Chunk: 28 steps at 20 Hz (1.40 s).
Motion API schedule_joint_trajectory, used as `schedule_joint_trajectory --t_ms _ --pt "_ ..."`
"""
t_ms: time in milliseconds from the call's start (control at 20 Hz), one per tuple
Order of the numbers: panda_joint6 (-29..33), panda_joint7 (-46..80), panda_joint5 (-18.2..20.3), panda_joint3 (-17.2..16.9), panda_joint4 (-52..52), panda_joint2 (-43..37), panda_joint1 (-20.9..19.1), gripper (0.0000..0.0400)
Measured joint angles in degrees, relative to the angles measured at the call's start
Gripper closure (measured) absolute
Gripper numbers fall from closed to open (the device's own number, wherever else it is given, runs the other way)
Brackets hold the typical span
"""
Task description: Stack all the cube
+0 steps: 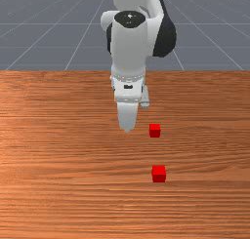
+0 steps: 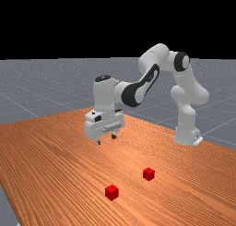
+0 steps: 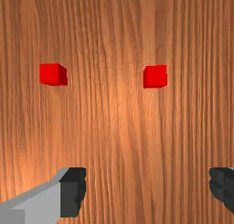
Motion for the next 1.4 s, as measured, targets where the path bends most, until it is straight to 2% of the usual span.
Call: schedule_joint_trajectory --t_ms 300,400,450,700,950,1100,1150,1200,1400 --pt "1.97 7.02 0.54 -0.74 0.17 0.76 1.66 0.0" --pt "2.46 6.2 0.34 -0.31 0.11 0.96 2.08 0.0" --pt "-1.59 3.59 0.1 0.19 3.56 2.96 1.78 0.0" --pt "0.15 3.63 0.09 0.2 1.37 2.23 1.81 0.0" --pt "0.93 3.6 0.13 0.23 2.57 5.42 1.78 0.0" --pt "3.41 3.64 0.11 0.22 1.64 6.79 1.78 0.0" --pt "6.48 4.79 0.25 -0.01 -0.37 6.37 1.94 0.0" --pt "6.78 5.0 -1.26 -0.68 -0.31 6.87 2.61 0.0" --pt "9.0 5.05 -1.23 -0.72 -0.32 9.01 2.67 0.0"
